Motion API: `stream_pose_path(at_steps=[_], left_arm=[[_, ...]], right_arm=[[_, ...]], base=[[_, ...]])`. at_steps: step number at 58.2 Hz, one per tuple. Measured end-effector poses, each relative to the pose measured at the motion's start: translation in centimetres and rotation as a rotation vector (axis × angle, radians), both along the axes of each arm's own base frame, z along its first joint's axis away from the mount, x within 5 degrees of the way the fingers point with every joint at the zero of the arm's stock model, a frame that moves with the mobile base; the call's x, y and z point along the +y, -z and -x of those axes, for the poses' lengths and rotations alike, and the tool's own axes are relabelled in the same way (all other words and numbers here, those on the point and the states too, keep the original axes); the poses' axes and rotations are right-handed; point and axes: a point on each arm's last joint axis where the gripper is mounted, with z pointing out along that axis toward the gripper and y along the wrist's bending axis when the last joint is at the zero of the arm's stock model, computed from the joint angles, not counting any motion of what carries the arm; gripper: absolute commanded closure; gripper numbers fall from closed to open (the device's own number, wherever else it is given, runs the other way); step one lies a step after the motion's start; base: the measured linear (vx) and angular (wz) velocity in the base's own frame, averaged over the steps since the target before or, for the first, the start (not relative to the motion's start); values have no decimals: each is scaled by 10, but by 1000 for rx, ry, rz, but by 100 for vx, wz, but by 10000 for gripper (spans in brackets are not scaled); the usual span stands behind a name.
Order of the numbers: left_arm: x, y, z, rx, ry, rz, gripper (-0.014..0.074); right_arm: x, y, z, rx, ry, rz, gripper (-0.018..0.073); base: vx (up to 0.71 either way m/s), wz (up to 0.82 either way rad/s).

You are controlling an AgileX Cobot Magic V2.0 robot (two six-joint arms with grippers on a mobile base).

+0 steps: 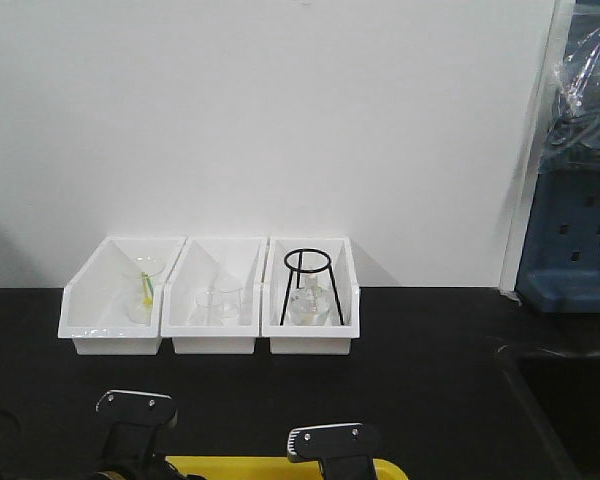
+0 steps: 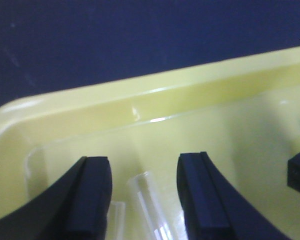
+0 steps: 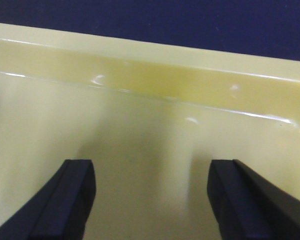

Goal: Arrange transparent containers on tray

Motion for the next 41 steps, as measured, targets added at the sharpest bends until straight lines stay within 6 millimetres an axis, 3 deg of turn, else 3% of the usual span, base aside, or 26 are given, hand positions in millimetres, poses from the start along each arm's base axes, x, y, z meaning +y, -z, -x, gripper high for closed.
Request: stream_pose_path(at_steps=[9,17,28,34,41], left_arm=[[1,-11,1,-37,-2,18,162],[2,-30,4,-95,-4,46,164],[9,-79,17,-250,8,104,169],[18,-117,33,-384,34,126,194],[32,-162,61,-559,62,145,229]], right_arm=[[0,-2,0,-5,0,-5,13],[-2,-29,2,-60,-4,-52,38],[-19,-103,13,-252,-42,-109,79],[-34,-148,27,-368,-54,-171,113],[-51,-185,43,-464,-51,-234,156]], base=[[0,0],[0,0],[0,0],[0,0],[0,0]])
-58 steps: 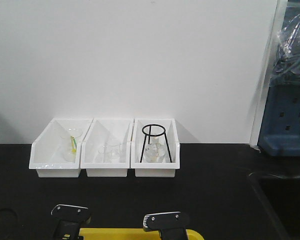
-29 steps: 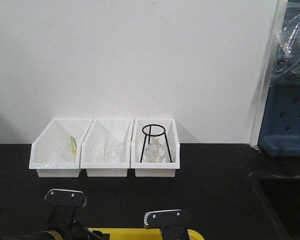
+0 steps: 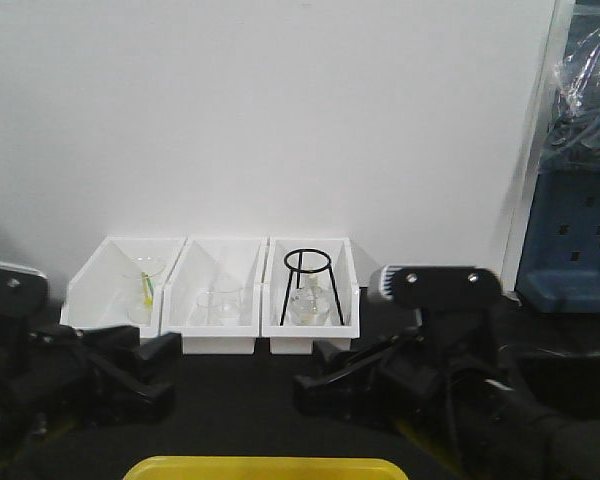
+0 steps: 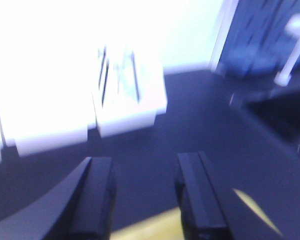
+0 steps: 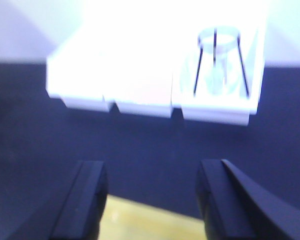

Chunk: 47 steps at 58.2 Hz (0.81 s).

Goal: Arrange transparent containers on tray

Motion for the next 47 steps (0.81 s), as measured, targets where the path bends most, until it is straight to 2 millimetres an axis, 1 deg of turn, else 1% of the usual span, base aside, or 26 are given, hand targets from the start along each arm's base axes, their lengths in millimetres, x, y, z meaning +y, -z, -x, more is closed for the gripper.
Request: stream_pose_path(at_steps=[2,8,12,16,23,34,47], left_arm=[[5,-12,9,-49,3,7,240],[17,-37,36,-129,19,27,272],[23,-44,49,-145,28,33,290],[26,-49,56,-158,33,40,303],[28,-52,61,-169,35,45,323],[28,-52,61,-166,36,44,345],[28,-52,61,-163,37,41,347]], right_arm=[[-5,-9,5,-23,1,-22,167],[-17,-29,16,-74,4,-71,208],[-21,-35,20,-91,5,-88,228],[-22,-37,21,-96,7,-93,248],[-22,-37,21,-94,7,-93,281],[-22,-37,21,-94,8,-93,328],[-22,-37,21,-94,8,-93,330]], base=[[0,0],[0,0],[0,0],[0,0],[0,0],[0,0],[0,0]])
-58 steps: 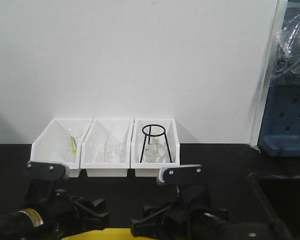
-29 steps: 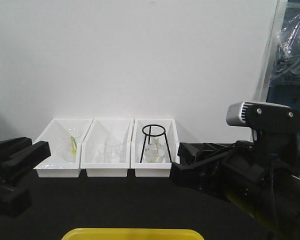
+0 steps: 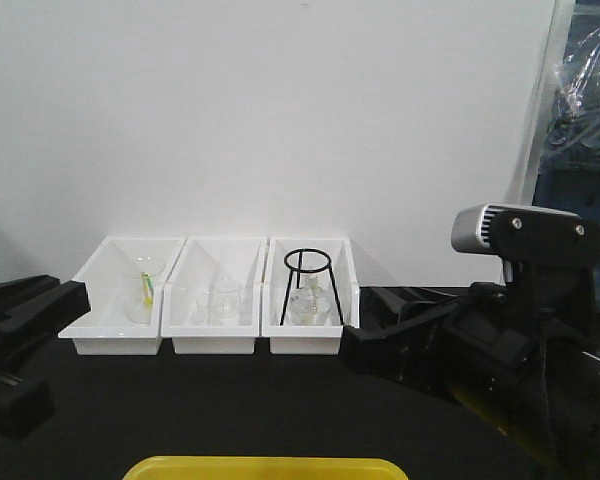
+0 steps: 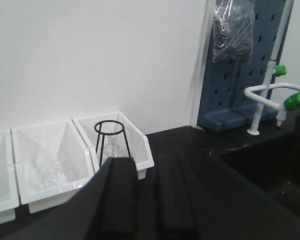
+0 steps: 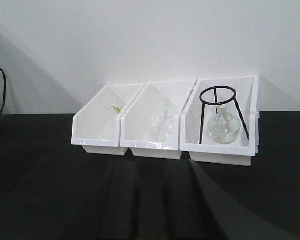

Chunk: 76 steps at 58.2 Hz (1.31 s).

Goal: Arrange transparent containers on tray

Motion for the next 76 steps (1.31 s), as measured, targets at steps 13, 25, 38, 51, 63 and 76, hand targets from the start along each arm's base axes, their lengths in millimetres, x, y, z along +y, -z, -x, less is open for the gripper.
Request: stream_pose_path(at_steps=[13,25,38,51,63,76], left_arm=[[1,10,4,31,6,-23,498],[27,54,41,-69,-38,-74,606],[64,112,81,-139,-228,-104,605],[82,165,102,-123,-422,-157,604],[86,183,108,-66,-491,-87,604],[87,189,108,-16,-493,-146,604]], right_arm=[[0,0,0,0,0,0,330],[0,0,0,0,0,0,330],[0,0,0,0,0,0,330],[0,0,0,0,0,0,330],[-1,0,0,1,7,0,330],[-1,0,0,2,8,0,330]], base=[[0,0],[0,0],[0,0],[0,0],[0,0],[0,0]])
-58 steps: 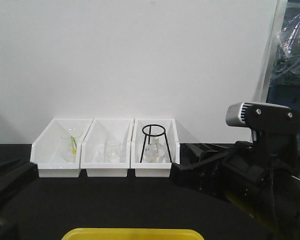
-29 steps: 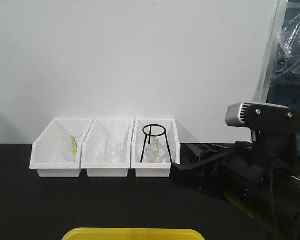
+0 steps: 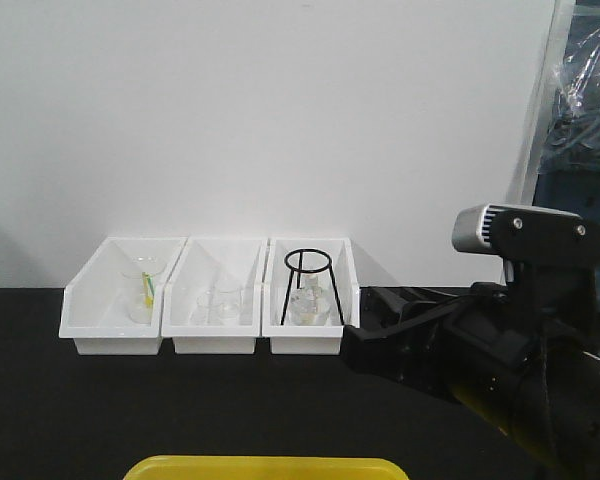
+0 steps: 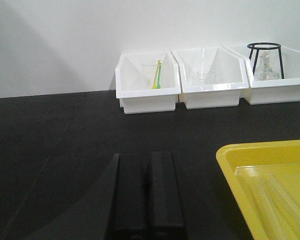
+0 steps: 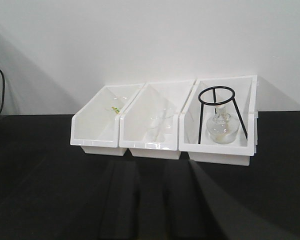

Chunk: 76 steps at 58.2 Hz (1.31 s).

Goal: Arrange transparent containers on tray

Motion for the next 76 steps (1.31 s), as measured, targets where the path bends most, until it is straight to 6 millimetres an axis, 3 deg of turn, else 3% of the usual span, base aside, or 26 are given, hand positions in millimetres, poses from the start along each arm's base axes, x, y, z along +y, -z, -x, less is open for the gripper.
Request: stream_pose_path(at_steps=[55,64,76], left_arm=[[0,1,0,6,8,1,604],[0,1,0,7,8,1,604],[0,1,0,7,8,1,604]], right_arm=[[0,0,0,0,1,0,336],[0,0,0,-10,0,10,412],[-6,-12,7,-179,-30,64,575]], base=[[0,0],[0,0],[0,0]])
